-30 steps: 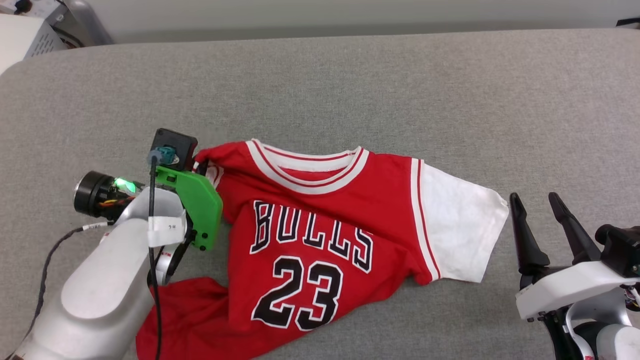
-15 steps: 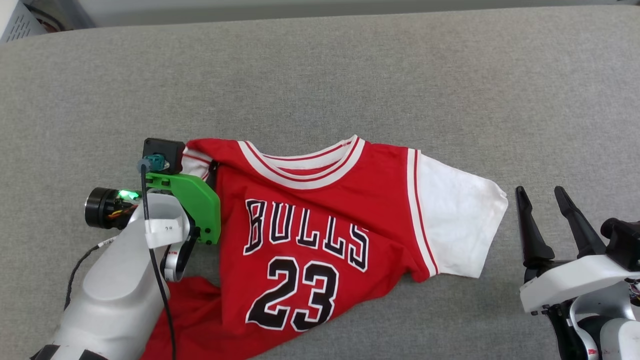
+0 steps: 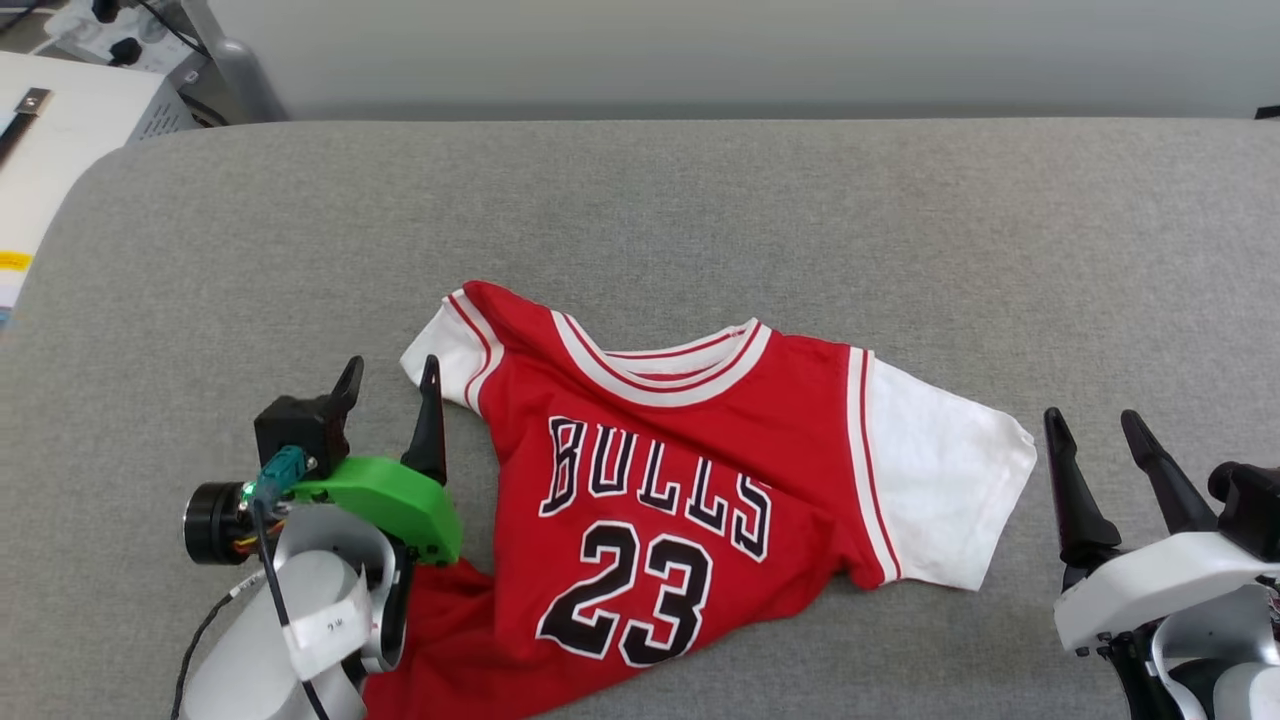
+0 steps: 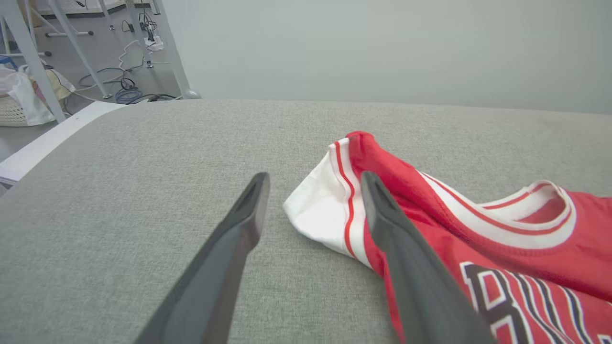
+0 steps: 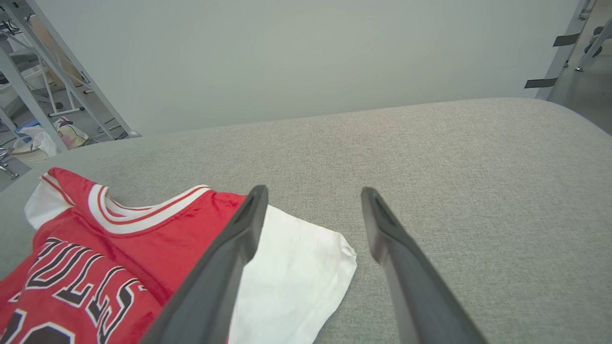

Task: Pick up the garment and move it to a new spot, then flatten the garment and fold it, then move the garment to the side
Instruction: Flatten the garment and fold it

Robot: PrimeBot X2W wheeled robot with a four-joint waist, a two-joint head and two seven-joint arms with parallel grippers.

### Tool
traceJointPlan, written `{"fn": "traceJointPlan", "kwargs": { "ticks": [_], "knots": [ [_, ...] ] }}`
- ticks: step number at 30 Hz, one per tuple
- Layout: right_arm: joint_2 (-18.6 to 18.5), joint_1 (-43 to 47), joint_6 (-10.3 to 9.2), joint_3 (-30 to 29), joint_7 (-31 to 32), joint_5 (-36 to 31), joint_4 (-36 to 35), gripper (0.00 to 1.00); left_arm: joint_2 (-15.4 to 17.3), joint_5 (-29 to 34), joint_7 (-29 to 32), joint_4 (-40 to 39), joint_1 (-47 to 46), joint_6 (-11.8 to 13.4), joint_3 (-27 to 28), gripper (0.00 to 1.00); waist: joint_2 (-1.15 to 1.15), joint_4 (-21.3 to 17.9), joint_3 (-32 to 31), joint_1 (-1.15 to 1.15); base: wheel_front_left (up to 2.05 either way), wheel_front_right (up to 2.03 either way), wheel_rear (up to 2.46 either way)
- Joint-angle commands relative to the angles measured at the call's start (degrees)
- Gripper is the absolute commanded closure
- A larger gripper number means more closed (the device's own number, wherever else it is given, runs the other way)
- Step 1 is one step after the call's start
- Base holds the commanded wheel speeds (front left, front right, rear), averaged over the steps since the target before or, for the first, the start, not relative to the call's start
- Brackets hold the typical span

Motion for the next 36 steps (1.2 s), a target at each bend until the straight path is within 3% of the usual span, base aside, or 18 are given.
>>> {"fn": "traceJointPlan", "kwargs": {
  "ticks": [1, 8, 14, 19, 29, 36],
  "knots": [
    [-0.1, 0.7, 0.02, -0.5, 0.4, -0.4, 0.4, 0.0, 0.2, 0.9, -0.7, -2.6, 2.0, 1.1, 0.6, 0.0, 0.0, 1.4, -1.4, 0.0, 0.0, 0.0, 0.0],
    [-0.3, 1.0, 0.02, -3.2, 4.3, -0.8, 3.9, 0.0, 1.0, 4.8, -1.1, -14.1, 8.4, 4.6, 2.0, 0.0, 0.0, 2.1, -1.9, 0.0, 0.0, 0.0, 0.0],
    [-2.9, -0.3, 0.02, -5.7, 13.9, 1.1, 10.9, 0.0, 1.6, 6.6, -1.1, -20.5, 11.8, 6.1, 2.4, 0.0, 0.0, 2.7, -1.5, 0.0, 0.0, 0.0, 0.0],
    [-5.9, -3.6, 0.02, -4.6, 22.5, 3.6, 13.5, 0.0, 1.4, 7.7, -1.1, -23.9, 12.2, 6.7, 2.2, 0.0, 0.0, 4.1, -0.1, 0.0, 0.0, 0.0, 0.0],
    [-13.1, -13.9, 0.02, -0.1, 31.8, 6.1, 19.1, 0.0, -0.6, 8.0, -1.1, -24.8, 10.6, 6.0, 2.1, 0.0, 0.0, 6.9, 4.5, 0.0, 0.0, 0.0, 0.0],
    [-14.4, -15.2, 0.02, 6.2, 38.2, 8.1, 25.7, 0.0, -2.2, 8.2, -1.1, -23.5, 10.0, 5.0, 2.7, 0.0, 0.0, 8.1, 5.9, 0.0, 0.0, 0.0, 0.0]
  ]
}}
